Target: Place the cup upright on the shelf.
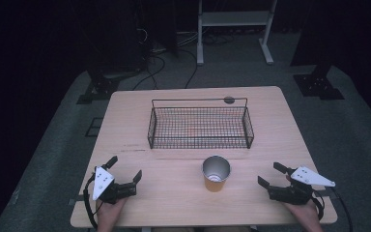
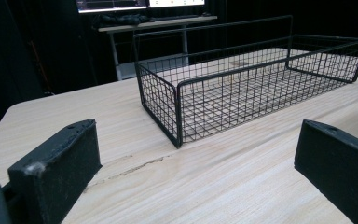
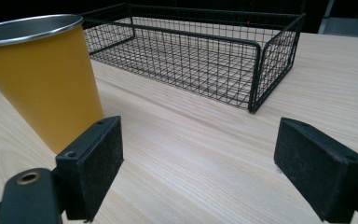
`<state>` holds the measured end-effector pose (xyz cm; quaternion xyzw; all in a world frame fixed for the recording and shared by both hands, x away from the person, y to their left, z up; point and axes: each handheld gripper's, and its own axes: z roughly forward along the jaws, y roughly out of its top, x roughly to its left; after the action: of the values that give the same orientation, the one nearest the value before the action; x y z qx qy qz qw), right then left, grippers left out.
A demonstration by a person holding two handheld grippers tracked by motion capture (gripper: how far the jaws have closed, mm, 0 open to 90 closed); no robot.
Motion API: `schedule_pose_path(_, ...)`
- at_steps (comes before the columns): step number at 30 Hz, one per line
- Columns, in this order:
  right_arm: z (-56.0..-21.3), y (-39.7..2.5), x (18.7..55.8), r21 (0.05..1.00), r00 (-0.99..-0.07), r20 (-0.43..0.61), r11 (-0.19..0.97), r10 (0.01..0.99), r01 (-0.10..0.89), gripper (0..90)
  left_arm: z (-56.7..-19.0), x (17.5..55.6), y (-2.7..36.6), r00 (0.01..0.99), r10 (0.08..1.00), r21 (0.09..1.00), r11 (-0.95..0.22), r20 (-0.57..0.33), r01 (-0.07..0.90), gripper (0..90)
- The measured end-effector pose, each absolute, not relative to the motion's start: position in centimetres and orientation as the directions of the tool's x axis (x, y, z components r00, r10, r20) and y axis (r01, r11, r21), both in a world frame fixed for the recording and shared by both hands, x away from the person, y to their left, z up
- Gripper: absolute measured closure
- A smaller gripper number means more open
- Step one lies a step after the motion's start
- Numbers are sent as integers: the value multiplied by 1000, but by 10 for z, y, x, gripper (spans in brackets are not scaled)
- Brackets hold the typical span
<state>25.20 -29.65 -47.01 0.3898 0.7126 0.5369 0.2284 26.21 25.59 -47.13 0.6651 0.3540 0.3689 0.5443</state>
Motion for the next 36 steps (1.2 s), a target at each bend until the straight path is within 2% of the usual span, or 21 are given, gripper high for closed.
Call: schedule_pose_path(36, -463, -255, 248, 937, -678, 49, 201, 733, 285, 140, -471, 261, 256, 486, 868, 986, -154, 105, 62, 0)
